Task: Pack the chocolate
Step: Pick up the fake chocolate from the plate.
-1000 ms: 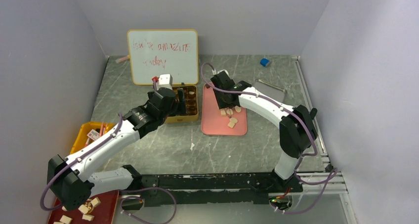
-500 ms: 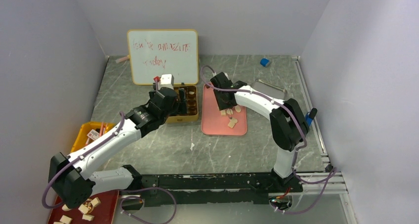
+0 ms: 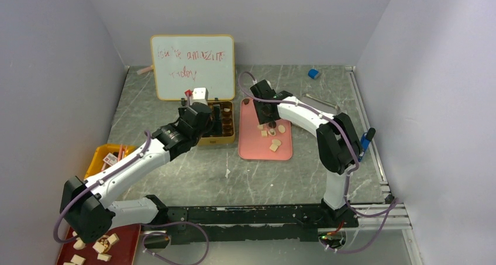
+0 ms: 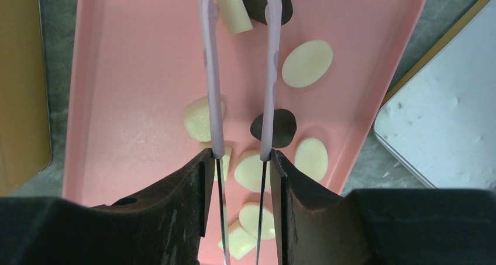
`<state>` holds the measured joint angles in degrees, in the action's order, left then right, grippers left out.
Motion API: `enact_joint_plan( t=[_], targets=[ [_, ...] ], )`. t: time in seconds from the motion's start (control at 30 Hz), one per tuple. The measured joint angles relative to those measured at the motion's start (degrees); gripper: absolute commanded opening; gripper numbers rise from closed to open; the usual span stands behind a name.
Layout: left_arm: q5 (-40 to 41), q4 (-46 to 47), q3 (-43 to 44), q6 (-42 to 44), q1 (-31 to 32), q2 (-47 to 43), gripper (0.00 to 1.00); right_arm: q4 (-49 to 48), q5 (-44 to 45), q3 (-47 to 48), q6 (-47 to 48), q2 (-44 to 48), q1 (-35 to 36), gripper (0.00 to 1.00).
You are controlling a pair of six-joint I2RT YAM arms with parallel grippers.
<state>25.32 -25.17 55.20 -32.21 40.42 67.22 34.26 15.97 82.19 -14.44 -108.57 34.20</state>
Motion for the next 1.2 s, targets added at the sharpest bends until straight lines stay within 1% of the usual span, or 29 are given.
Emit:
enact_joint_plan(
  t=[0.43, 0.53, 0.77, 0.97, 1.2],
  targets=[
    [-0.1, 0.8, 0.0, 0.1, -1.6, 0.8, 0.92, -0.1, -0.6, 1.5, 0.5, -3.3, -1.0, 0.42],
    [-0.2, 0.8, 0.0, 0.1, -1.8, 0.8, 0.92, -0.1, -1.2, 1.6, 0.5, -3.3, -1.1, 0.37],
    [-0.5, 0.8, 0.0, 0.1, -2.1, 0.8, 0.92, -0.1, -2.2, 1.7, 1.0, -3.3, -1.1, 0.17],
    [-0.6, 0.8, 0.0, 0.0, -2.2, 0.7, 0.92, -0.1, -2.8, 1.7, 1.0, -3.3, -1.1, 0.05],
    [-0.6, 0.7, 0.0, -0.2, -2.3, 0.6, 0.92, 0.2, -3.1, 2.3, 1.0, -3.3, -1.1, 0.03]
  ],
)
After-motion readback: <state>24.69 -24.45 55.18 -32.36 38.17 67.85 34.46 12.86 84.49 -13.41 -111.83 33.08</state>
